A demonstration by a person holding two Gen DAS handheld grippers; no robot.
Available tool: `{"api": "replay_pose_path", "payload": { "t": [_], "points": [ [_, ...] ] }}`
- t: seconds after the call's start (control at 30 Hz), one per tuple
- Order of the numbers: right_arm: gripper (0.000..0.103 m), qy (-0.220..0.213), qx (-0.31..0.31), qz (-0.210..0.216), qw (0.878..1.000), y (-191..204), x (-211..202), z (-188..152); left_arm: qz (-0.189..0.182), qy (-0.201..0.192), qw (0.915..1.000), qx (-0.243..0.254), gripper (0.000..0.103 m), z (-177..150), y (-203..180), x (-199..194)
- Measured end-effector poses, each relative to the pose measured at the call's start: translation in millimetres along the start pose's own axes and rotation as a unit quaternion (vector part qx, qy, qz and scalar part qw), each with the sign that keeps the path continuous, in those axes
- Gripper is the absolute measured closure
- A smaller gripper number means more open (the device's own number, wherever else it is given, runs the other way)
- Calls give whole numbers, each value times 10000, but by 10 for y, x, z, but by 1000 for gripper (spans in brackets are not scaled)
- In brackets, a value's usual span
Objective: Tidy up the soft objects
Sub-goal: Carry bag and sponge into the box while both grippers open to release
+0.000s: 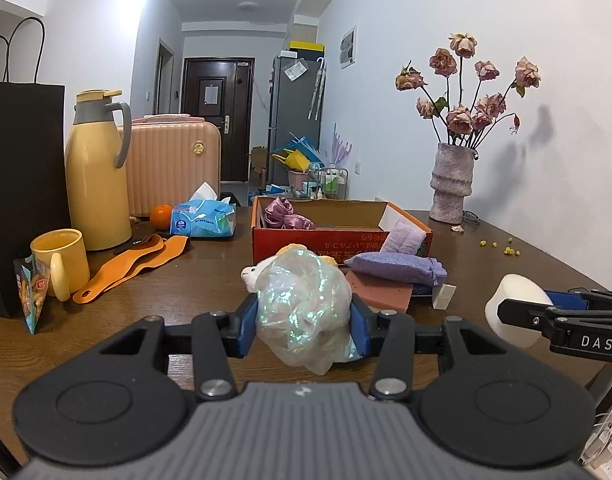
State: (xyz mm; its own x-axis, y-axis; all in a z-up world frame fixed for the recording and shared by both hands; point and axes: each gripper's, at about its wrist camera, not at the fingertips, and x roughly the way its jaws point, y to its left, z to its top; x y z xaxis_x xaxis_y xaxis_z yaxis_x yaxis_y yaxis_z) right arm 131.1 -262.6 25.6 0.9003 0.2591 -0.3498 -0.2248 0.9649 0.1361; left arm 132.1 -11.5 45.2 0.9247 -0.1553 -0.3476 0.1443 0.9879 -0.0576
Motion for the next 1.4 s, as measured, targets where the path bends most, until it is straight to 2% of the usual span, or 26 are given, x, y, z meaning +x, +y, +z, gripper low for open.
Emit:
{"api": "replay_pose_path", "payload": {
  "t": [0.33, 0.63, 0.93, 1.1, 1.2, 1.33, 1.4],
  "points": [
    [47, -42, -91, 6, 10000, 14, 168, 147, -5, -20, 10000, 6, 56, 114, 27, 169],
    [47, -51, -252, 90, 9996, -33, 633, 462, 21, 13, 10000, 71, 56, 373, 97, 700],
    [47, 50, -397, 190, 9990, -119, 1401, 794, 95, 82, 9997, 205, 56, 663, 194, 1516],
    [46, 122, -264, 418, 9987, -218, 1921, 1012, 60, 162, 9994, 310, 56, 829, 234, 2015],
    [46, 223, -180, 562, 9980, -279, 2244, 1169, -60, 345, 9990, 273, 56, 945, 275, 2343],
    [46, 616, 92, 841, 9945, -359, 2776, 1411, -312, 634, 9975, 70, 56, 1146, 366, 2840],
    [46, 791, 202, 929, 9923, -373, 3040, 1495, -275, 886, 9957, -12, 56, 1223, 400, 3148]
  ]
}}
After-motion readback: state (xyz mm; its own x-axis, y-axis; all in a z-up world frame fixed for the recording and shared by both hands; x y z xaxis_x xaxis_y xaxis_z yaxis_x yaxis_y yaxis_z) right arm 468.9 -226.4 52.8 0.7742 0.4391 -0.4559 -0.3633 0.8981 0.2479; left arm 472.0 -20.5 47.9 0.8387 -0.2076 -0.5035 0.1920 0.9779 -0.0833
